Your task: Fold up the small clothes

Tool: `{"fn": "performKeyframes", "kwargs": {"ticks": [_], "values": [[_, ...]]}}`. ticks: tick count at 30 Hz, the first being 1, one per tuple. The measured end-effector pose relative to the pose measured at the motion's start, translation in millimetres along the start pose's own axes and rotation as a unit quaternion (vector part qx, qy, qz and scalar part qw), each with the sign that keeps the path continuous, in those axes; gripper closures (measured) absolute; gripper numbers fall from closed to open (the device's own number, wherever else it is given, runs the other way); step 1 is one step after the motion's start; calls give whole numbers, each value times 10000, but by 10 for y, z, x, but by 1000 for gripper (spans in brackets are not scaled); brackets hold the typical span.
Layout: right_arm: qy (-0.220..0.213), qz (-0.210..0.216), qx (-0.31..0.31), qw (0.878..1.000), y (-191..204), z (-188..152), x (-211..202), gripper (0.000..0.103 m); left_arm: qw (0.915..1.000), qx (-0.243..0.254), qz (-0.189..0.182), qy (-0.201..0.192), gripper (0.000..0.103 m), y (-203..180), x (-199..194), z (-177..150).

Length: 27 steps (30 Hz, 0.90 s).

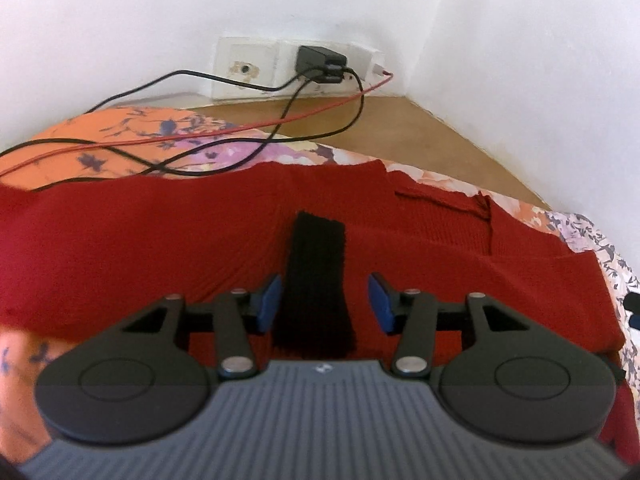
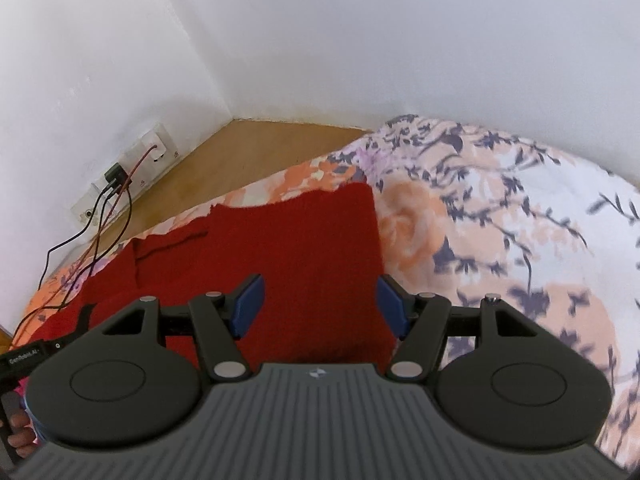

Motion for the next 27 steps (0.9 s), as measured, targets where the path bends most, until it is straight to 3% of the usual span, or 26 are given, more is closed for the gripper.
{"fn": "performKeyframes", "kwargs": {"ticks": [10,12,14,16,17,20,24,26,27], "values": [[170,47,85,9998,-171,82,667,34,9998,103,118,90,55,-17,238,-39],[209,51,107,9997,-191,57,759,35,9995,258,179,58,69,-43,243,-43],[180,5,103,9998,-187,28,802,51,9993,332,173,15,79,-49,237,-40],[69,-42,-16,10000,-140,28,775,79,9995,283,138,-45,83,-42,204,-19],[-16,-36,-75,10000,-107,39,740,82,9992,334,153,-125,84,-49,174,-3],[-262,-76,-361,9990,16,70,654,83,9978,527,305,-278,85,-76,125,38],[-95,-427,-598,9973,50,5,774,80,9976,594,349,10,83,-56,251,0],[-78,-519,-618,9967,12,-36,815,67,9973,628,374,-10,79,-44,267,-29],[-91,-557,-627,9964,-4,-45,821,55,9973,627,382,-22,77,-42,262,-33]]}}
Point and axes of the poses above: each gripper's, at about its wrist camera, not at the fingertips, and x roughly the way its jaws point, y to its left, z to its top, the point moved 1 cm from there along x, roughly the way its jaws point, and after that the axes turned 12 degrees about -y, right-handed, at the moved point
